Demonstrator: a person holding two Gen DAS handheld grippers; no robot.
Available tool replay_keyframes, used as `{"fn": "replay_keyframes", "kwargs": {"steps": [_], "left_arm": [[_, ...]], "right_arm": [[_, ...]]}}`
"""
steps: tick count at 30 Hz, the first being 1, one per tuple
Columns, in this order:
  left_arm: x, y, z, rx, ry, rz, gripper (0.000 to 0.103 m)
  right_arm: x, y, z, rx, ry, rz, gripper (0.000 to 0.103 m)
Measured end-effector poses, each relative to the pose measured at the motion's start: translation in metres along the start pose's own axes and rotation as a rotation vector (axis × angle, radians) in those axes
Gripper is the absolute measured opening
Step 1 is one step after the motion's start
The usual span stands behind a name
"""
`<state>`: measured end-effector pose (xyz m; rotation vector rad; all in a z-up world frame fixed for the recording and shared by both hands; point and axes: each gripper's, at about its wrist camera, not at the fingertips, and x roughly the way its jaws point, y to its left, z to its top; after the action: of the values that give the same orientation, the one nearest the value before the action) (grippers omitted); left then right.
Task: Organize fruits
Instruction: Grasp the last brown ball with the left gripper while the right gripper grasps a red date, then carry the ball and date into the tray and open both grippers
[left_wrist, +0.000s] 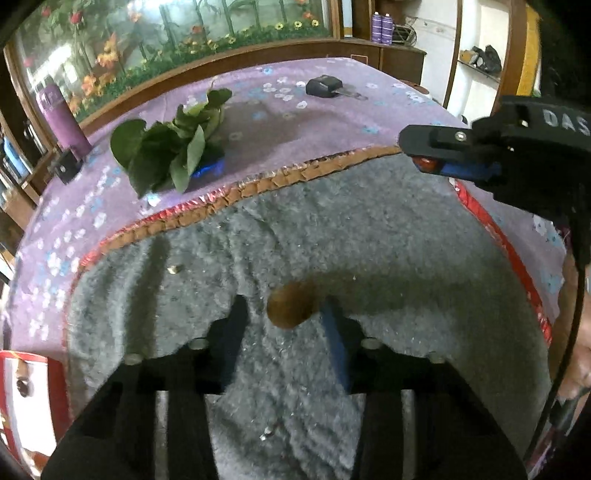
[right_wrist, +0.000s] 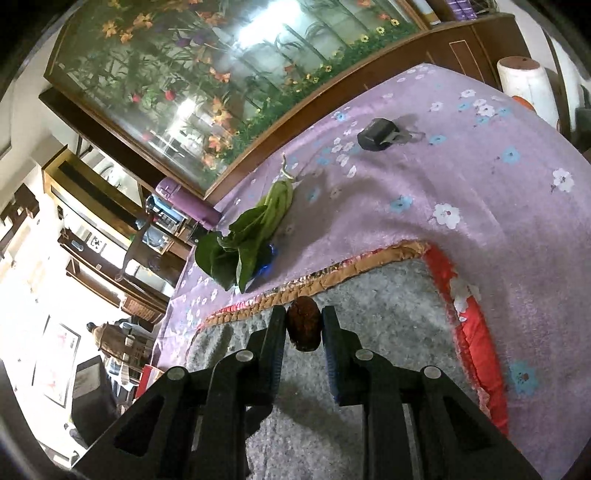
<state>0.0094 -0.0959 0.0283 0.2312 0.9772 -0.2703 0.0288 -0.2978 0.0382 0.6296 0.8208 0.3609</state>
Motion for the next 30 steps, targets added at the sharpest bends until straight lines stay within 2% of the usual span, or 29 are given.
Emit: {"fn": "replay_keyframes", "kwargs": {"steps": [1,10,14,17,23,30], "left_arm": [[0.002,0.0,0.0,-0.004,0.003,-0.012,0.022],[-0.011,0.007,-0.008,-0.039,-0.053,-0.019,0.022],[-0.043,0.025,-0.021,-0.076,-0.115,0.018,0.022],[-0.077,0.046,-0.042,-0.118,-0.174,0.055,0.022],[-0.13,0.094,-0.089,-0.197,-0.248,0.168,0.022],[-0.158,0.171,-0.14,-0.336,-0.27,0.332,0.023]], "right_arm": [[0.0,0.0,0.0,-0.001,0.001,0.002,0.021],[0.003,0.006,-0.004,-0.037,0.009,-0.011,0.021],[0.009,0.017,-0.011,-0.094,0.033,-0.005,0.021],[0.018,0.033,-0.02,-0.158,0.066,0.014,0.021],[0.036,0.095,-0.056,-0.259,0.169,0.086,0.02],[0.067,0.21,-0.121,-0.417,0.266,0.192,0.02]]}}
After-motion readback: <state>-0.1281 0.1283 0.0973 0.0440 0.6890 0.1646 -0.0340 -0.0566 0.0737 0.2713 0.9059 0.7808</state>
